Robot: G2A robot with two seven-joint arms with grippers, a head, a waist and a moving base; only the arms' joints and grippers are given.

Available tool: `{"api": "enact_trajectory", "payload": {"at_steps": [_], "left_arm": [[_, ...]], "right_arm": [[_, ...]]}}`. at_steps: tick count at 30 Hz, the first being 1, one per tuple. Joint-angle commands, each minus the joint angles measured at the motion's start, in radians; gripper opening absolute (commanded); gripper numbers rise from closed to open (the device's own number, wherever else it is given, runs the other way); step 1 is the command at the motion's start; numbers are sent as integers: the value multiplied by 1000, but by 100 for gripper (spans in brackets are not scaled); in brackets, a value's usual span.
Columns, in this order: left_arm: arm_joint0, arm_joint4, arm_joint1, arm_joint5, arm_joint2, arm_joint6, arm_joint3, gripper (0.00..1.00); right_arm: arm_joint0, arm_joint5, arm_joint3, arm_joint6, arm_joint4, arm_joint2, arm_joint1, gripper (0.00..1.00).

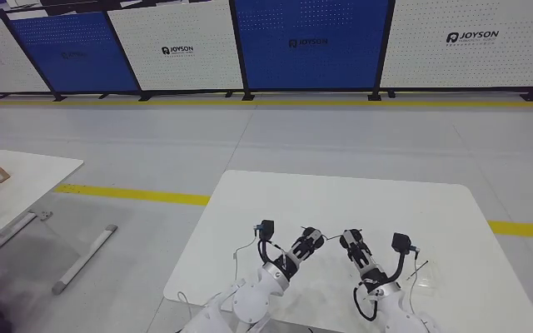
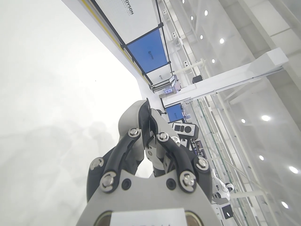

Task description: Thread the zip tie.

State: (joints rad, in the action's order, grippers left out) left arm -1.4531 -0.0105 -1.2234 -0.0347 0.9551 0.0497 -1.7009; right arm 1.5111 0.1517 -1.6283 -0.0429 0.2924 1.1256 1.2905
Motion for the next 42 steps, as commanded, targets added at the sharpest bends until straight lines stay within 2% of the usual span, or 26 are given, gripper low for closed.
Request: {"api": "enact_trajectory", "payload": {"at_steps": [1,6,14,15,18,25,38,40,41,42], "left_arm": [[3,-2,-2,3,-2,1,5,0],[12,21,-5,24,-6,8,14,0],[11,43,-9,31,-7,6,17,0],[10,44,-9,31,-7,6,17,8],[9,46,-10,31,-5,3,16,14],[6,55,-12,32,-2,-1,16,20],[14,94,-21,52,-29,-14,24,16],[17,94,-23,54,-31,-13,27,13],[18,93,-24,54,-32,-13,29,5],[19,93,-24,55,-32,-13,30,3]], "right_arm": [[4,7,-1,6,1,3,0,0],[12,3,-5,15,13,10,1,0],[14,-4,-7,9,18,14,3,0],[14,-5,-7,9,18,15,3,0],[14,-11,-8,11,22,15,4,0],[13,-21,-9,15,27,15,7,0],[10,-21,-9,12,35,11,12,0],[10,-20,-11,12,37,11,13,0],[11,-20,-12,13,38,11,13,0],[11,-20,-13,13,39,11,13,0]]}}
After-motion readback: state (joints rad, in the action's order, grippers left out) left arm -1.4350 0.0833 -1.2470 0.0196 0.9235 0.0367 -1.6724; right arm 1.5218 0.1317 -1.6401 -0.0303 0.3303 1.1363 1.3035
